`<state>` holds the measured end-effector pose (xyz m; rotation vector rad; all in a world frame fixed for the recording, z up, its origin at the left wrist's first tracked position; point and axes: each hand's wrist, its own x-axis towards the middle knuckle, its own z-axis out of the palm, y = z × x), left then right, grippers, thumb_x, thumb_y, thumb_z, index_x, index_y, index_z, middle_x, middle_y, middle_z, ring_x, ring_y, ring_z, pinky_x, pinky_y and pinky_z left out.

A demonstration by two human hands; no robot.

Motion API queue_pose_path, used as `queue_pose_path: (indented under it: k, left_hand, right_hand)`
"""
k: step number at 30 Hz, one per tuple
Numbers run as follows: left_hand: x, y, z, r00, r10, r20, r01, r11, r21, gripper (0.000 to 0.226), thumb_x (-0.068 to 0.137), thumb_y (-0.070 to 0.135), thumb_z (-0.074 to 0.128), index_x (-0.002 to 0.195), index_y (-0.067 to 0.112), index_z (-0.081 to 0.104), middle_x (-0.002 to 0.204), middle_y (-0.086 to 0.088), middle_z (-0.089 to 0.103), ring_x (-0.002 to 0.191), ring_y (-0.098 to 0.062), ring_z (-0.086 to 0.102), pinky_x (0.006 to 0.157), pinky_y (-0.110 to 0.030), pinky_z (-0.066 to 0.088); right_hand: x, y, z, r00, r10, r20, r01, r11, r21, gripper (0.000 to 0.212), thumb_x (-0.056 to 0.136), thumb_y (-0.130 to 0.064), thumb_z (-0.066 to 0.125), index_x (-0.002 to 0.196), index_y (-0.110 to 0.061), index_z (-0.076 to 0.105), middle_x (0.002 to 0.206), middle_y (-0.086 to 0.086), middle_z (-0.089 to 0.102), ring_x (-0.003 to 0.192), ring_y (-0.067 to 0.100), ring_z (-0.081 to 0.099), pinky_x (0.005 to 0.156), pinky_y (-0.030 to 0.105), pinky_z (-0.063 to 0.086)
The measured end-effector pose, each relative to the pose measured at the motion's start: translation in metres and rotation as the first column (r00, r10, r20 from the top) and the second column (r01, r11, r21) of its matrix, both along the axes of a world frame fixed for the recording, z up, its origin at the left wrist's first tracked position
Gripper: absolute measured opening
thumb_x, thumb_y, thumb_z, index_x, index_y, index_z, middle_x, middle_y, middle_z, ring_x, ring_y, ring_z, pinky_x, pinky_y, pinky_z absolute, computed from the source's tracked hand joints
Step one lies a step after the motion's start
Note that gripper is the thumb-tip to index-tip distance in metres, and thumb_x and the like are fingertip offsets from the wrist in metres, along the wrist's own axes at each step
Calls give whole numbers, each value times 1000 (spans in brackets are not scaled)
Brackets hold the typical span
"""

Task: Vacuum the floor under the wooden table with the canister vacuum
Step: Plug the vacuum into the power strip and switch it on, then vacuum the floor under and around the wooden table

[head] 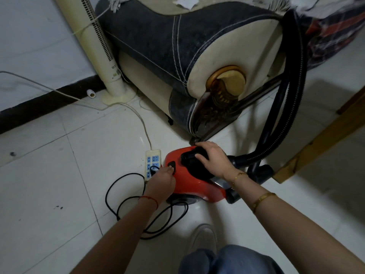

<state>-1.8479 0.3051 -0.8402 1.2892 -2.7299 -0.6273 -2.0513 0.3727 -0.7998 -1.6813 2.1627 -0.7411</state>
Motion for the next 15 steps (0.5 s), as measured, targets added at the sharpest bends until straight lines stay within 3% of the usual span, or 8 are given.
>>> queue_pose_path:
  k: [2,4,9,12,15]
  left_hand:
    - [-6,-6,17,998,21,-52,-22,999,-26,35,94,14,41,127,10,54,125,-8,57,116,-25,54,95,-34,43]
    - [-16,-12,37,986,24,-165,-44,992,-118,36,93,8,43,127,6,56,124,-10,59,115,-25,55,98,-33,42]
    - [-70,-16,96,927,-102,-362,-1,962,-273,37,95,9,46,131,6,56,128,-8,59,120,-21,53,105,-27,36]
    - [-122,-4,124,887,-243,-392,121,943,-311,37,95,18,51,130,8,57,124,-5,61,118,-18,53,103,-26,38]
    - [-175,16,141,852,-359,-380,249,918,-309,43,94,28,53,132,8,55,126,-5,60,121,-17,52,104,-25,37]
  right_hand:
    - [-5,4,15,998,-56,28,59,993,-106,41,95,-30,53,133,-14,50,130,2,55,124,18,47,107,30,36]
    - [-18,9,39,988,-150,-32,134,948,-290,33,95,-27,52,125,-14,55,120,2,59,115,18,52,101,33,42]
    - [-71,41,108,832,-554,-12,425,651,-629,11,95,-20,47,99,-12,54,95,2,55,90,16,50,82,30,41]
    - [-111,68,126,692,-719,66,586,506,-633,8,94,-14,43,97,-9,49,96,7,51,90,19,46,80,30,37]
    - [-150,88,125,619,-781,81,694,496,-521,7,93,-8,43,98,-6,48,100,13,51,96,26,48,82,31,37]
